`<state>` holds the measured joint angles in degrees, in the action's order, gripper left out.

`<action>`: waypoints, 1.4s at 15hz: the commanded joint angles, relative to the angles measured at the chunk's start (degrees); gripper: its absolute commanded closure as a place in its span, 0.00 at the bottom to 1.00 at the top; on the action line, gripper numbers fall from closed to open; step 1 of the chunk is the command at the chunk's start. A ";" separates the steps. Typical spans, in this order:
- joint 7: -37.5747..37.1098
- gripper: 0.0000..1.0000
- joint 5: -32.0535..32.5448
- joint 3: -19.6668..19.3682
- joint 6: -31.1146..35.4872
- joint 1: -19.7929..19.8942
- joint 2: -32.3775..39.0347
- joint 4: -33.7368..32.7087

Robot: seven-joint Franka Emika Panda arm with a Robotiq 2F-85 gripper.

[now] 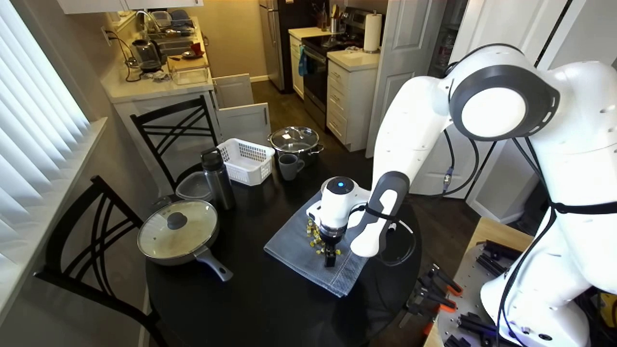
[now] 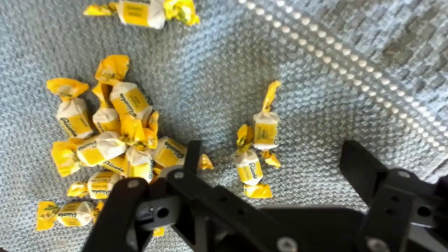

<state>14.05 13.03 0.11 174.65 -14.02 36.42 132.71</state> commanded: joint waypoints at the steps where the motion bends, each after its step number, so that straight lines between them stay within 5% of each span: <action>1: -1.85 0.00 1.41 -2.16 3.37 -1.00 0.99 -1.09; 3: -0.83 0.00 1.16 -0.85 4.26 0.65 0.89 -1.16; 9: 2.74 0.00 -0.36 11.73 0.07 13.13 1.47 -1.46; 18: 1.09 0.00 -0.28 9.50 -4.21 12.58 -1.23 -1.53; 21: 1.39 0.33 -0.46 9.85 -5.81 12.77 -0.97 -2.21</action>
<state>14.59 13.02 9.83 171.31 -1.10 36.66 130.41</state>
